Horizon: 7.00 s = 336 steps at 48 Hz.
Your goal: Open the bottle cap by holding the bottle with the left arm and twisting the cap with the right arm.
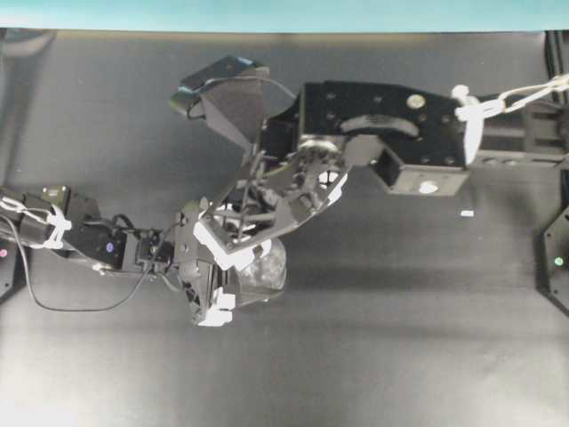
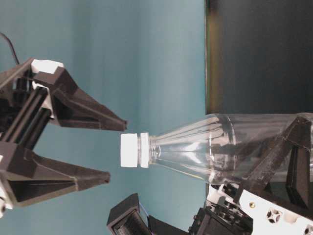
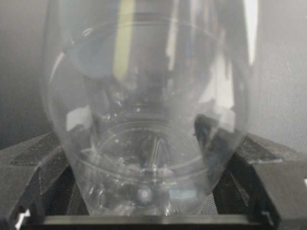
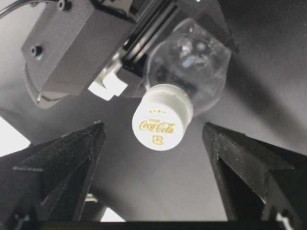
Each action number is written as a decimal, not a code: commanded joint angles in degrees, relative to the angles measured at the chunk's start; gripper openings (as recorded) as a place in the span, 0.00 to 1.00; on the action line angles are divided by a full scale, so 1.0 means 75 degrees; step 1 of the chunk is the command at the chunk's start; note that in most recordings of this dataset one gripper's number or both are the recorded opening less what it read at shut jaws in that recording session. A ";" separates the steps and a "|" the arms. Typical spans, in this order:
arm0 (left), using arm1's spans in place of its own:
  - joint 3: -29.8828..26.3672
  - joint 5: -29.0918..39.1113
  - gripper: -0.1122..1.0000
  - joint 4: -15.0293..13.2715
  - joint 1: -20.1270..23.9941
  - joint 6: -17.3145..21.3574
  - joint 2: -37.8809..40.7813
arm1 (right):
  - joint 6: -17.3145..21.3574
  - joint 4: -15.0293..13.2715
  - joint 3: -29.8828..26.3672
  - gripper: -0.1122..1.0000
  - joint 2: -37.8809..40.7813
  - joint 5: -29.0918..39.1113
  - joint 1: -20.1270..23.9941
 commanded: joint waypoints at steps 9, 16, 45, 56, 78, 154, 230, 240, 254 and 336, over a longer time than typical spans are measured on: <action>-0.0023 -0.0023 0.83 0.0023 -0.0023 -0.0023 -0.0035 | -0.0176 0.0012 -0.0035 0.72 0.0047 -0.0012 0.0023; -0.0023 -0.0023 0.83 0.0035 -0.0012 -0.0023 -0.0035 | -0.0246 0.0000 -0.0035 0.48 0.0082 -0.0012 0.0047; -0.0023 -0.0023 0.83 0.0023 0.0000 -0.0035 -0.0035 | -0.4207 0.0000 -0.0152 0.44 0.0141 0.0809 0.0000; -0.0012 -0.0012 0.83 0.0035 0.0012 -0.0047 -0.0035 | -0.6270 0.0000 -0.0352 0.44 0.0223 0.0891 -0.0105; -0.0035 0.0258 0.83 0.0023 0.0012 -0.0047 -0.0035 | -1.0289 0.0000 -0.0387 0.44 0.0246 0.0937 -0.0141; -0.0047 0.0375 0.83 0.0035 0.0000 -0.0105 -0.0023 | -0.6129 -0.0492 0.0105 0.77 -0.1008 0.0457 0.0023; -0.0023 0.0375 0.83 0.0023 0.0012 -0.0129 -0.0023 | -0.1160 -0.0480 -0.0434 0.43 0.0234 0.0785 0.0117; -0.0035 0.0387 0.83 0.0023 0.0012 -0.0129 -0.0023 | -0.3281 -0.0480 -0.0562 0.43 0.0281 0.0984 0.0059; -0.0023 0.0387 0.83 0.0035 0.0000 -0.0129 -0.0023 | -0.7008 -0.0457 -0.0715 0.43 0.0352 0.1090 0.0199; -0.0047 0.0551 0.83 0.0023 -0.0012 -0.0117 -0.0023 | -0.8707 -0.0797 -0.0621 0.83 0.0035 0.1031 0.0375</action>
